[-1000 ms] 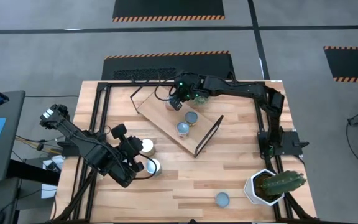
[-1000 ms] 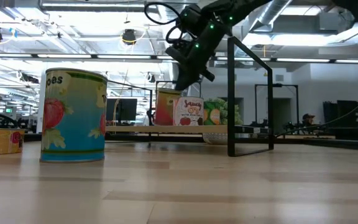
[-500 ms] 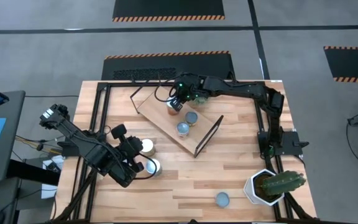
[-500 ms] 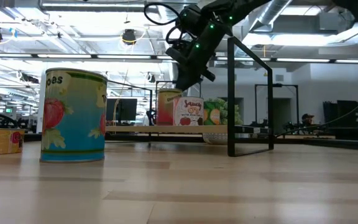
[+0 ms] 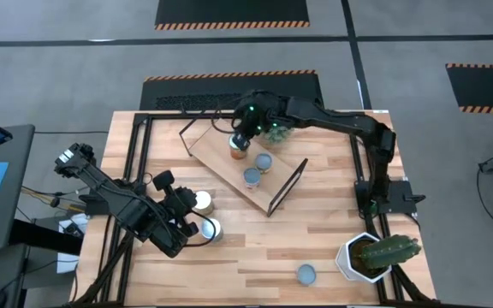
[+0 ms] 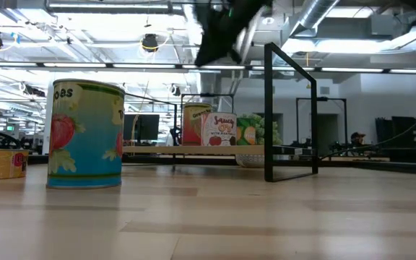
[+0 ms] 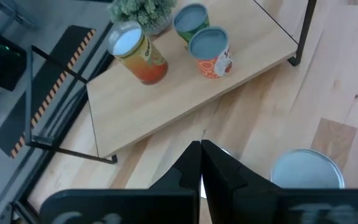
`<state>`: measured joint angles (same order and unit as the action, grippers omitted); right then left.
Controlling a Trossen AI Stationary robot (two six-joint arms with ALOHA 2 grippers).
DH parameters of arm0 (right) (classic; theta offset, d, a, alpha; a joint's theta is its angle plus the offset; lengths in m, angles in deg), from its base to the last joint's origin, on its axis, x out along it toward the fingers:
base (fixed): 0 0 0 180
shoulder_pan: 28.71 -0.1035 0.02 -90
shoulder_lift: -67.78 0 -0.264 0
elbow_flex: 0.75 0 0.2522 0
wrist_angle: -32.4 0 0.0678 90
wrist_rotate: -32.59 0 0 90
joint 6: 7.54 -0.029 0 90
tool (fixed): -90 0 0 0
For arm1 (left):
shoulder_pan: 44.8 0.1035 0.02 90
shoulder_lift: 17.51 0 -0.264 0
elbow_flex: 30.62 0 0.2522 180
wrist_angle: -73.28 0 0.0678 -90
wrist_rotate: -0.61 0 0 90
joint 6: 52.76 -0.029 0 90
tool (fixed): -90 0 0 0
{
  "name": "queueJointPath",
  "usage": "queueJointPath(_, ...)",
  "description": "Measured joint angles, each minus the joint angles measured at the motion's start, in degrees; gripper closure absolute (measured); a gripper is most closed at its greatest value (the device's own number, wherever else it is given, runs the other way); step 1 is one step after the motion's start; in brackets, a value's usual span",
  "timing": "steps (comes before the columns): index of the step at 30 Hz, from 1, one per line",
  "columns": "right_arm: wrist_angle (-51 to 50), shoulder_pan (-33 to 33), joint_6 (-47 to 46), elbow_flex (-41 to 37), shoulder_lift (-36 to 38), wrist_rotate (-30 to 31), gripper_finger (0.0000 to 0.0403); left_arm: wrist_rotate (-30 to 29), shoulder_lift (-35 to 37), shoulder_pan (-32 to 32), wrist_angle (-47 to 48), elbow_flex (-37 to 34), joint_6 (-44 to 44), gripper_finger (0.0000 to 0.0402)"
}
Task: Pick and place cans onto a shelf
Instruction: Put the canned pears on the shelf
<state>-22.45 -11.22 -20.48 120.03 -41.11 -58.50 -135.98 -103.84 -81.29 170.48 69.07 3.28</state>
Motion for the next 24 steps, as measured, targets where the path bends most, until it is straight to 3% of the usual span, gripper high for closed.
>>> queueJointPath(6, -22.9, -7.6, 4.2, 8.1, 5.6, -2.1, 0.0331, -1.1, 0.0, 0.8, -0.3, 0.0, -3.3, 0.0401)
queueJointPath(12, -40.8, -17.1, -1.4, 8.4, 12.1, 0.1, 0.0331, 5.7, 0.0, 4.9, -2.8, 0.0, -8.2, 0.0401)
queueJointPath(17, -49.2, -26.7, -14.9, 8.3, 15.1, 11.6, 0.0331, 15.3, 0.0, 10.4, -9.6, 0.0, -16.2, 0.0401)
queueJointPath(24, -48.9, -38.3, -27.9, 5.2, 16.7, 26.9, 0.0331, 23.2, 0.0, 19.0, -18.1, 0.0, -28.4, 0.0387)
